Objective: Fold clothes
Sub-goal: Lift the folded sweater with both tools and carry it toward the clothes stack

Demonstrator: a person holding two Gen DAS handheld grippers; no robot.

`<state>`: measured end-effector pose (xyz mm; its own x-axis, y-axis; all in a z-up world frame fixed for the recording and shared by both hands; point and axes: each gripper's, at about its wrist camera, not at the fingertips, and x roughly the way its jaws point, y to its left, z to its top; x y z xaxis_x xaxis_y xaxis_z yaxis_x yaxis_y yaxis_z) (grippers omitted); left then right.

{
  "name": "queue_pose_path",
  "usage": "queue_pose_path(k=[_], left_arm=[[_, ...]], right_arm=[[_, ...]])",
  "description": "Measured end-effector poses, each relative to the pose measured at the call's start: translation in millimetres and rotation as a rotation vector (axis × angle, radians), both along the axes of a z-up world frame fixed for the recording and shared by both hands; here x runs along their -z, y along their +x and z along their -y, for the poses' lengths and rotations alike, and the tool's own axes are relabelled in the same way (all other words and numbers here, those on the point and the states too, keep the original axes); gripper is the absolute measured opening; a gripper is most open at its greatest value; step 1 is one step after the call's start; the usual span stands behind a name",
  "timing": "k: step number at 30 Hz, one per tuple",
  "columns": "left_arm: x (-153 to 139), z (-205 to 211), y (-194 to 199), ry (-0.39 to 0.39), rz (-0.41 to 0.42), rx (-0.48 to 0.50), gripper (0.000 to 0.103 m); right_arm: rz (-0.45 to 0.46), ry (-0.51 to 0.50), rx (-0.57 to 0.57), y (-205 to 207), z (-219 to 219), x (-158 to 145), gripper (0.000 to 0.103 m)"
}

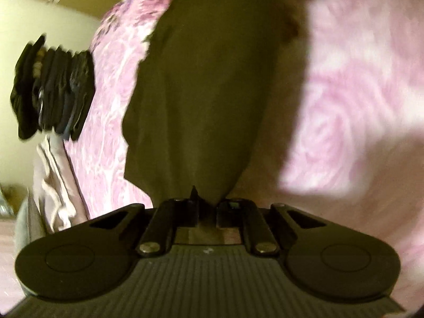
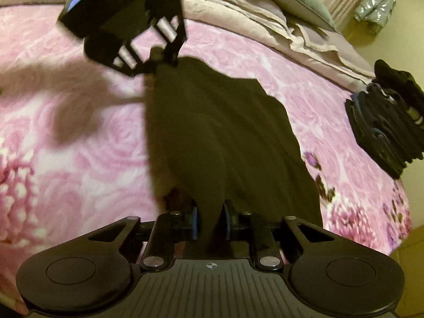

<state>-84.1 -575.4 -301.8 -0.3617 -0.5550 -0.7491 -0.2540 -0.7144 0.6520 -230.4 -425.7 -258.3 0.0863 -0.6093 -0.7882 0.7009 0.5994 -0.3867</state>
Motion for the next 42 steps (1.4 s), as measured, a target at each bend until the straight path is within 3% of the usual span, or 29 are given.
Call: queue_pose_path(k=[1, 2, 6, 10, 12, 14, 16, 18, 19, 21, 23, 25, 31, 42], left_arm=[[-6.5, -0.3, -1.3, 0.017, -0.009, -0.014, 0.008], [-13.0, -0.5, -2.5, 0.033, -0.019, -0.028, 0.008], [-29.6, -1.6, -5.9, 0.108, -0.051, -0.09, 0.008], [-40.9, -7.0, -1.8, 0.166, -0.08, -0.141, 0.008], [-43.9, -12.6, 0.5, 0.178, -0.092, -0.151, 0.008], [-41.8, -21.5, 3.2, 0.166, -0.103, -0.157, 0.01], [-28.6, -35.0, 3.1, 0.076, -0.084, -0.13, 0.024], [-12.1, -48.3, 1.7, -0.024, -0.058, -0.074, 0.035], [-6.1, -53.6, 0.5, -0.057, -0.05, -0.055, 0.036], [-10.4, -56.4, -2.9, -0.046, -0.051, -0.069, 0.035], [-14.6, -59.3, -6.3, -0.035, -0.052, -0.083, 0.033], [-18.8, -62.1, -9.7, -0.024, -0.053, -0.097, 0.015], [-31.5, -70.5, -19.8, 0.009, -0.057, -0.138, 0.01], [-128.9, -113.3, -26.6, 0.149, -0.079, -0.177, 0.009]], right_arm=[[-0.002, -0.027, 0.001, 6.2, -7.6, 2.3, 0.074], [-0.002, -0.053, -0.012, 12.7, -13.5, 5.0, 0.08], [-0.029, -0.112, -0.059, 44.6, -19.3, 29.9, 0.08], [-0.136, -0.181, -0.026, 52.5, 1.3, 61.9, 0.079], [-0.142, -0.174, 0.008, 39.2, 11.5, 63.9, 0.071], [-0.107, -0.126, 0.009, 22.6, 16.6, 59.1, 0.035], [-0.087, -0.089, -0.002, 9.2, 19.0, 52.5, 0.031], [-0.082, -0.069, -0.01, 0.6, 19.8, 40.2, 0.029], [-0.08, -0.063, -0.009, -3.4, 20.7, 34.0, 0.028], [-0.079, -0.051, -0.006, -8.8, 23.4, 23.4, 0.027], [-0.081, -0.039, -0.004, -12.3, 26.0, 14.4, 0.027], [-0.09, -0.027, -0.012, -12.3, 25.2, 9.2, 0.027], [-0.121, 0.013, -0.052, -21.7, 13.8, -14.9, 0.025], [-0.161, 0.051, -0.081, -33.7, -38.7, -98.9, 0.025]])
